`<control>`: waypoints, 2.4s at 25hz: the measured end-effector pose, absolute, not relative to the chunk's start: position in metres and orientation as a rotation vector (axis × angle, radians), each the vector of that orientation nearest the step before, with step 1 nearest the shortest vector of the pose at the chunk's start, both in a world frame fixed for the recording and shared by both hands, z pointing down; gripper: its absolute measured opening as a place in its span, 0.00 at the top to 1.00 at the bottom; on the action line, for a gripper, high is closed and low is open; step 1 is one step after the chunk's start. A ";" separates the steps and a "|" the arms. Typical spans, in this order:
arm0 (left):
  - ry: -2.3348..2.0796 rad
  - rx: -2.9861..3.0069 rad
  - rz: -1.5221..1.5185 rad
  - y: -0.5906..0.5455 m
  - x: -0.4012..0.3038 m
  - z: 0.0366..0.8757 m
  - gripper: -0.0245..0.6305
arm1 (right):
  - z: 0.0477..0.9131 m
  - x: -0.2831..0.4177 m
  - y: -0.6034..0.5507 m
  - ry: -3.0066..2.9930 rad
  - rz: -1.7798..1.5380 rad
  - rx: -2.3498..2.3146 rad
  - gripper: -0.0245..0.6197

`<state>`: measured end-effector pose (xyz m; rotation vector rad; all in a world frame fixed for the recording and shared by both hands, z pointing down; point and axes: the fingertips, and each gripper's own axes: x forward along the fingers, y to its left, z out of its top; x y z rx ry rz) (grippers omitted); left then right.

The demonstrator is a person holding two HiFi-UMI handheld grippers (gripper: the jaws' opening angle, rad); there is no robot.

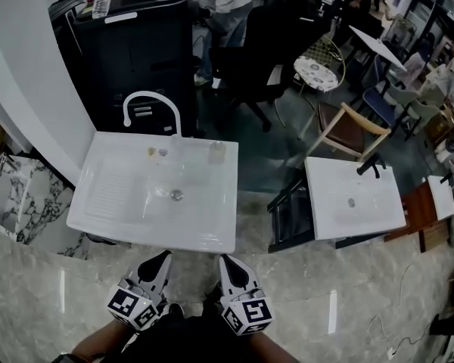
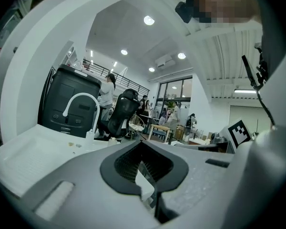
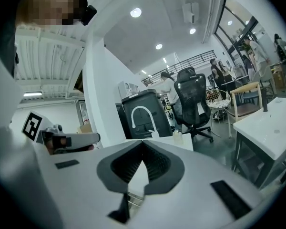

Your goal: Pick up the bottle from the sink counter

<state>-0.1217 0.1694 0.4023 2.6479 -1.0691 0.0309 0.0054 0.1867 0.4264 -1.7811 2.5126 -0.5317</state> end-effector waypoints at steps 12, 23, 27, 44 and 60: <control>-1.116 2.623 0.071 0.113 -0.038 0.401 0.96 | 0.434 0.077 0.119 2.575 -0.581 -1.659 0.95; -1.216 2.571 0.130 0.075 -0.015 0.418 0.96 | 0.449 0.117 0.076 2.605 -0.613 -1.647 0.95; -1.227 2.558 0.148 0.056 -0.021 0.426 0.96 | 0.458 0.120 0.056 2.593 -0.618 -1.678 0.95; -1.051 2.654 0.200 -0.057 -0.049 0.457 0.96 | 0.460 0.105 -0.033 2.534 -0.528 -1.989 0.95; -1.033 2.653 0.345 -0.129 -0.022 0.509 0.80 | 0.496 0.109 -0.090 2.589 -0.636 -1.954 0.90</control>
